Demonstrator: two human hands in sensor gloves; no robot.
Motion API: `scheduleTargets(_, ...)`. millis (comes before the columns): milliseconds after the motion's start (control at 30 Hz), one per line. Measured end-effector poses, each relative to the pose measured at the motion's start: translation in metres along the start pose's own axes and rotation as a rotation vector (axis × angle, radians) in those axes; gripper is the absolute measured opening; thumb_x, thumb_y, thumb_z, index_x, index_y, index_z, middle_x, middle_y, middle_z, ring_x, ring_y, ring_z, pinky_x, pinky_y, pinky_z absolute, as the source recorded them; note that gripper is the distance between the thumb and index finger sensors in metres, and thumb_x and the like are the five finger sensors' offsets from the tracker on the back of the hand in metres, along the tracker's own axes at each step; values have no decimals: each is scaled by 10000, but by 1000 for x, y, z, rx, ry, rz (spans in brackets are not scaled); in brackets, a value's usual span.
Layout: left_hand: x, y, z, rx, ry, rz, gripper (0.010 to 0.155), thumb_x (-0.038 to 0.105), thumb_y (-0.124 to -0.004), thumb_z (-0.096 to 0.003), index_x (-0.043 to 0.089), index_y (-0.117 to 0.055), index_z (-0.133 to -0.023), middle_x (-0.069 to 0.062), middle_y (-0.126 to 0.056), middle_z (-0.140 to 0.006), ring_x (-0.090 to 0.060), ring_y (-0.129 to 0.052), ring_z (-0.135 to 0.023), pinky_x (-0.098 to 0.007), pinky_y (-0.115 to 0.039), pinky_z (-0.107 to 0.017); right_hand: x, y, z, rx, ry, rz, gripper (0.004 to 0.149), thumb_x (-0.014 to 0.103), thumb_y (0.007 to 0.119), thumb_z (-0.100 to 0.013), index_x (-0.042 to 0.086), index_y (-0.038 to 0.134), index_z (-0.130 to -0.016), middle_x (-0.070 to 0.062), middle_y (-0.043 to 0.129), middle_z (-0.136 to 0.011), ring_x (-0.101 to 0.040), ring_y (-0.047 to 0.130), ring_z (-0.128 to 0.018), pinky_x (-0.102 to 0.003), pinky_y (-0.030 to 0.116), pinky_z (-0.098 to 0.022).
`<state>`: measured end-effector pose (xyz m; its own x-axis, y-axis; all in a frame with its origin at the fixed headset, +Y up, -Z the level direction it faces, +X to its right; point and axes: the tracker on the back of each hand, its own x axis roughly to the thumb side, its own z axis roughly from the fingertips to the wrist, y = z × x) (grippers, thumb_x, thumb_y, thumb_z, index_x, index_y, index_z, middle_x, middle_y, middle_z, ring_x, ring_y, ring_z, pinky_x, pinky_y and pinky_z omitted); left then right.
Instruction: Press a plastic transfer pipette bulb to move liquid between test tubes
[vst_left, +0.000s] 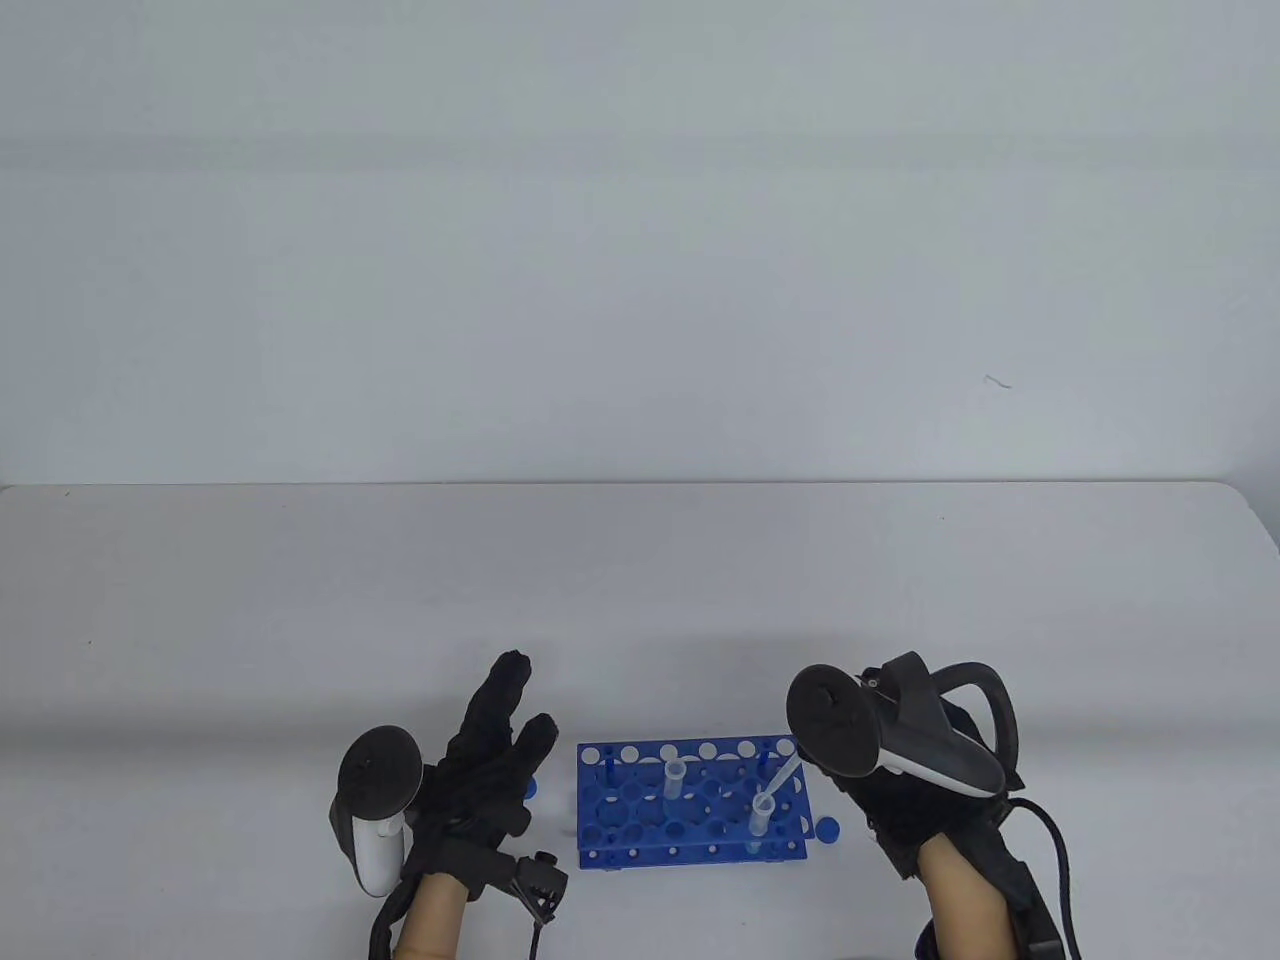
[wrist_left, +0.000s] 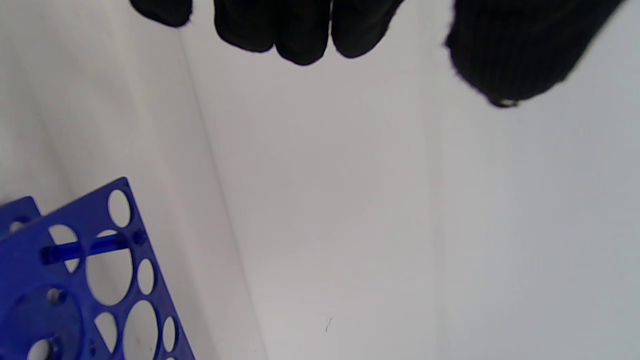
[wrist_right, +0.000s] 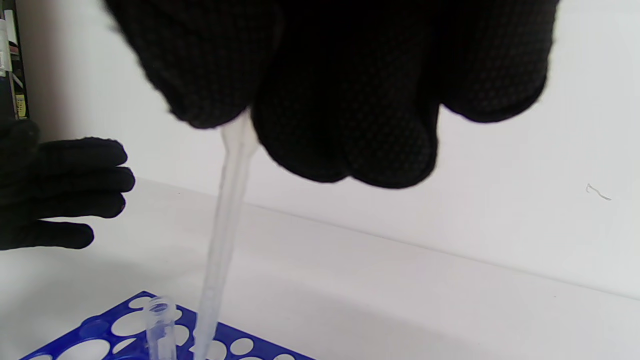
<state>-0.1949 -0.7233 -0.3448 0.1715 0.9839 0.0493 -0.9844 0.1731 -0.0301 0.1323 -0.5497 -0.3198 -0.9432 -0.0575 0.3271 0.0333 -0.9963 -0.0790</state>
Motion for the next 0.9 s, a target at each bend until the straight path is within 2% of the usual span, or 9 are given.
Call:
scheduleTargets(367,0,0,0,0,0,-1,883,689,-683,-404,362,-341,-1149,28,-348,-1268,-261,-342,-1164,-592,-356,-845,4,12,-7,30,-7,58,436,352,888,-292,181,919,-692,21,1066,-506,-164,1045,-388,-442,846,-448)
scheduleTargets(900,0,-1,0,-2,1,0,883,689,-682,-405,360,-340,-1149,28,-346,-1269,-261,-343,-1164,-592,-356,-845,40,63,-35,201,-95,209,417,360,911,-265,196,938,-647,28,1077,-476,-159,1050,-369,-432,854,-441)
